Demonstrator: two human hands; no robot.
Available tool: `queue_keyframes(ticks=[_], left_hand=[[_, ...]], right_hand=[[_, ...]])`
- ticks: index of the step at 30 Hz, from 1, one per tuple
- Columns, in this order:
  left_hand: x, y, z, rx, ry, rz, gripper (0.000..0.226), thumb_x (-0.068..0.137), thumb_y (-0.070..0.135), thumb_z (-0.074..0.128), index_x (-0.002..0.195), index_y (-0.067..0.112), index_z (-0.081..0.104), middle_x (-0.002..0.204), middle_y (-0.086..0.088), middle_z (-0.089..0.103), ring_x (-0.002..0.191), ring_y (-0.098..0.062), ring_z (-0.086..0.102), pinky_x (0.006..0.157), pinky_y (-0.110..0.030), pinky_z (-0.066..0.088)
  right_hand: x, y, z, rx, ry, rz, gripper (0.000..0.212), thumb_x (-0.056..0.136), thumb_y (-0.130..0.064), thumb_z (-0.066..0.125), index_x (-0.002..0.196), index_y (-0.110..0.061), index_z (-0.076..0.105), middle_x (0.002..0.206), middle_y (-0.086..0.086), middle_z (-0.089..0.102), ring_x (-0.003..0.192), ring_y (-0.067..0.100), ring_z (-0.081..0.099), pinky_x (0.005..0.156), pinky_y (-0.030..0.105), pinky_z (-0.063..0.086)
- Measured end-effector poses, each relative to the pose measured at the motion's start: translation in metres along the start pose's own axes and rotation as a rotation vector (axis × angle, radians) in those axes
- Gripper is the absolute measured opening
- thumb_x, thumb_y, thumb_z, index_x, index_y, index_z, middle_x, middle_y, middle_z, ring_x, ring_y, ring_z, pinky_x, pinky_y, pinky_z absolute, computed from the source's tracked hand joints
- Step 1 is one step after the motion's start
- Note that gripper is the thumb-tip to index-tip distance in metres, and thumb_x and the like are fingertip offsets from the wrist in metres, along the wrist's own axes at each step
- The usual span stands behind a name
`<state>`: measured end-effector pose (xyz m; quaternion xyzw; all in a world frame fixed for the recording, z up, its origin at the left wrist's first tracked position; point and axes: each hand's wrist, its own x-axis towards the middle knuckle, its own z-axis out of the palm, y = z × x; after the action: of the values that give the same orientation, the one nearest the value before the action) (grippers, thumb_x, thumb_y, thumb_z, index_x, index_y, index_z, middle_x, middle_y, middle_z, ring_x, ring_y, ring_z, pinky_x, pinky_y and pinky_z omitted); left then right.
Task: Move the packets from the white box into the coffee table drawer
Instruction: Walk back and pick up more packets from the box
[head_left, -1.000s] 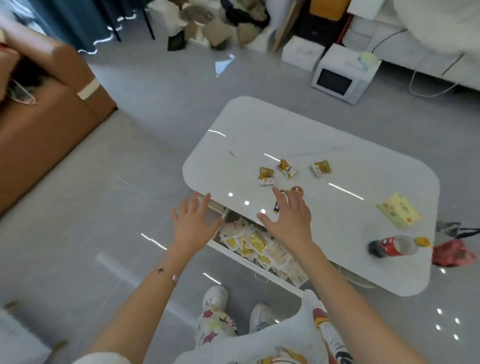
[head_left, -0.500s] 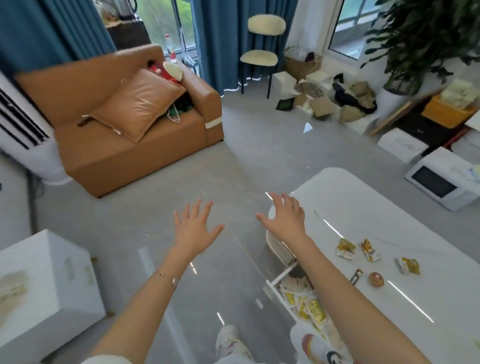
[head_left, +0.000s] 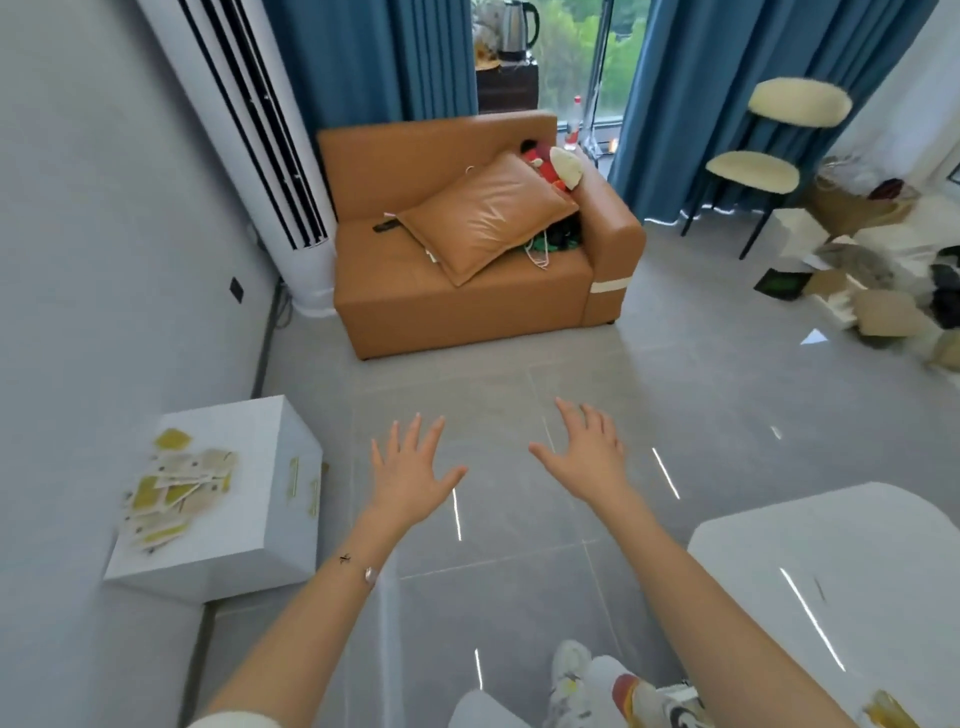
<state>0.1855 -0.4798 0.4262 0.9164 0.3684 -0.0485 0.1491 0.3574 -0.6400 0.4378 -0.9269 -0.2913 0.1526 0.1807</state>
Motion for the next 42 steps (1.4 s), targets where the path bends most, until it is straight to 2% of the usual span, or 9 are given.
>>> queue_keyframes(ticks=[8,17,22,26,30,34,42], left_hand=[[0.041,-0.056,-0.016,-0.061,0.048,-0.233,0.076,0.09,0.066,0.037,0.152,0.037,0.005,0.162,-0.001,0.0,0.148,-0.03,-0.003,0.117,-0.053,-0.002],[0.12,-0.077,-0.037,-0.162,0.15,-0.49,0.076,0.089,0.067,0.036,0.152,0.035,0.007,0.162,0.0,0.003,0.148,-0.029,0.0,0.117,-0.052,0.002],[0.142,-0.101,-0.043,-0.197,0.188,-0.655,0.084,0.081,0.077,0.023,0.152,0.035,0.008,0.162,0.0,0.002,0.148,-0.028,-0.001,0.117,-0.052,0.001],[0.142,-0.126,-0.049,-0.231,0.208,-0.79,0.075,0.09,0.068,0.034,0.152,0.034,0.008,0.162,0.002,0.001,0.148,-0.028,-0.002,0.117,-0.052,0.0],[0.141,-0.168,-0.055,-0.264,0.229,-0.911,0.083,0.081,0.074,0.026,0.152,0.035,0.01,0.161,0.001,0.005,0.148,-0.029,0.002,0.117,-0.053,0.004],[0.152,-0.221,-0.064,-0.278,0.244,-0.968,0.075,0.09,0.068,0.035,0.152,0.035,0.009,0.162,0.001,0.004,0.148,-0.03,0.0,0.117,-0.053,0.003],[0.172,-0.364,-0.081,-0.295,0.276,-1.093,0.078,0.087,0.071,0.034,0.152,0.034,0.01,0.161,0.001,0.006,0.148,-0.03,0.001,0.117,-0.054,0.005]], right_hand=[[0.089,-0.072,0.02,-0.051,-0.117,-0.221,0.077,0.087,-0.061,0.05,0.151,-0.033,0.02,0.158,0.007,0.018,0.146,0.027,0.011,0.116,0.044,0.015],[0.207,-0.145,0.024,-0.181,-0.239,-0.505,0.077,0.088,-0.062,0.048,0.152,-0.031,0.017,0.159,0.008,0.015,0.147,0.029,0.009,0.117,0.043,0.013],[0.257,-0.2,0.038,-0.228,-0.276,-0.672,0.078,0.087,-0.063,0.048,0.152,-0.033,0.017,0.159,0.006,0.015,0.147,0.028,0.009,0.118,0.045,0.011],[0.276,-0.249,0.057,-0.24,-0.35,-0.771,0.076,0.087,-0.062,0.049,0.151,-0.034,0.017,0.16,0.006,0.014,0.147,0.028,0.006,0.118,0.048,0.009],[0.284,-0.305,0.079,-0.234,-0.422,-0.896,0.077,0.088,-0.061,0.049,0.152,-0.033,0.015,0.161,0.007,0.009,0.148,0.028,0.001,0.118,0.047,0.01],[0.296,-0.365,0.111,-0.255,-0.443,-0.968,0.079,0.088,-0.062,0.048,0.152,-0.032,0.014,0.16,0.008,0.01,0.148,0.028,0.003,0.118,0.048,0.013],[0.32,-0.514,0.192,-0.335,-0.495,-1.068,0.078,0.089,-0.062,0.047,0.153,-0.033,0.013,0.161,0.007,0.008,0.148,0.027,0.003,0.117,0.046,0.014]])
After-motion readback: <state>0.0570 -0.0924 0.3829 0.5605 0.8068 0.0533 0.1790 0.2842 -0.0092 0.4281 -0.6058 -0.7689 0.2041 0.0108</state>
